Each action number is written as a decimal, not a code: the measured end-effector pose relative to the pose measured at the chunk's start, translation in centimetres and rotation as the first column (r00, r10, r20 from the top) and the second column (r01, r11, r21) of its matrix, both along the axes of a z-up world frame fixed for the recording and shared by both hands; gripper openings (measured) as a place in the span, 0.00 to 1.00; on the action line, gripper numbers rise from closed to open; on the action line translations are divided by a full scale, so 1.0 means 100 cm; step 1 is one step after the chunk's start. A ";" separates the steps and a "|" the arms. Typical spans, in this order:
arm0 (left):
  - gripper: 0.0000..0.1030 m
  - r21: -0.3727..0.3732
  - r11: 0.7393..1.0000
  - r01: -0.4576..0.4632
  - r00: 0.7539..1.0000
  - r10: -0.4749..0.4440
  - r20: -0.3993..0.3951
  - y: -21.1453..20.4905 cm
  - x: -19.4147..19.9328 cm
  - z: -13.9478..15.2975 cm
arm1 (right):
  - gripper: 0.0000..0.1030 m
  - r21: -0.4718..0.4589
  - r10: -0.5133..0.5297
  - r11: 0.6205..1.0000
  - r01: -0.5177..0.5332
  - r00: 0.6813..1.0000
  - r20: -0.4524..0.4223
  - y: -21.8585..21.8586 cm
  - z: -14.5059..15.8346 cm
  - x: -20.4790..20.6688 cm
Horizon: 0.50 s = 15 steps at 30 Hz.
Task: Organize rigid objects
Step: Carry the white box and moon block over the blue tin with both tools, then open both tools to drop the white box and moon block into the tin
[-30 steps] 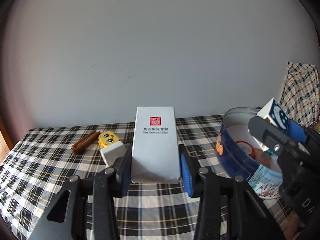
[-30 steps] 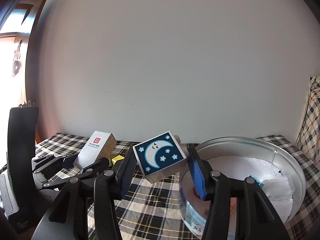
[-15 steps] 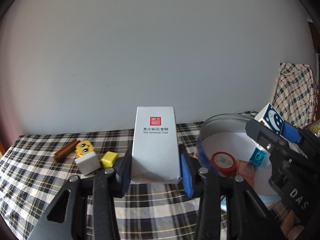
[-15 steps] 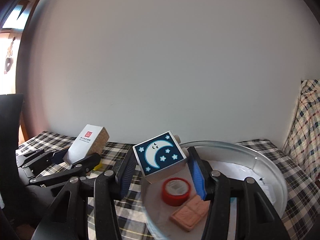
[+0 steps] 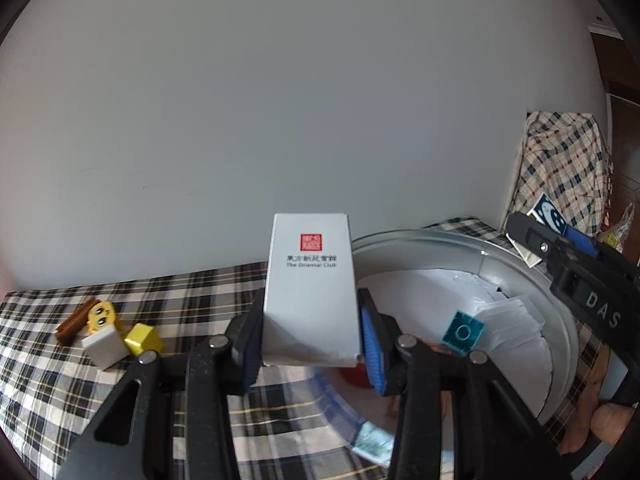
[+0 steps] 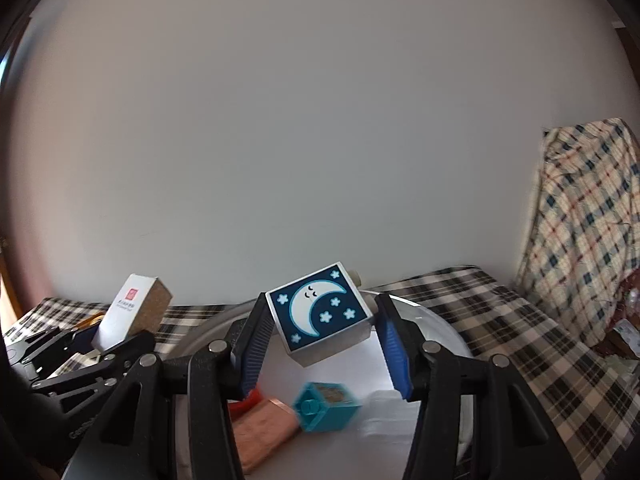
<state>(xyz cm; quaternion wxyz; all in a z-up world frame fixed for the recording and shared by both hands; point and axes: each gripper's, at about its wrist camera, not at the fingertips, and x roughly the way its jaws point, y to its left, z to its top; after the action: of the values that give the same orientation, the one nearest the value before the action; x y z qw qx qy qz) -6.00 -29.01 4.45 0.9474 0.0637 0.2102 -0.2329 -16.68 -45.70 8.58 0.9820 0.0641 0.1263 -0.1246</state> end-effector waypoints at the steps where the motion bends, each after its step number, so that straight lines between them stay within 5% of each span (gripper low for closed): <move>1: 0.40 0.003 1.000 0.006 1.000 -0.006 -0.001 -0.004 0.001 0.000 | 0.52 0.002 -0.010 1.000 0.010 1.000 -0.003 -0.005 0.001 0.000; 15: 0.40 0.058 0.996 0.065 0.996 -0.062 -0.061 -0.060 0.012 -0.009 | 0.52 0.048 -0.099 0.993 0.104 0.990 -0.099 -0.054 -0.017 0.027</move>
<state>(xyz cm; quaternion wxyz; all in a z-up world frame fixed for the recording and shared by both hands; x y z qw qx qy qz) -4.78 -34.96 3.57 0.9305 0.0917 0.2428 -0.2584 -14.03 -51.11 6.92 0.9651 0.0902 0.1735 -0.1739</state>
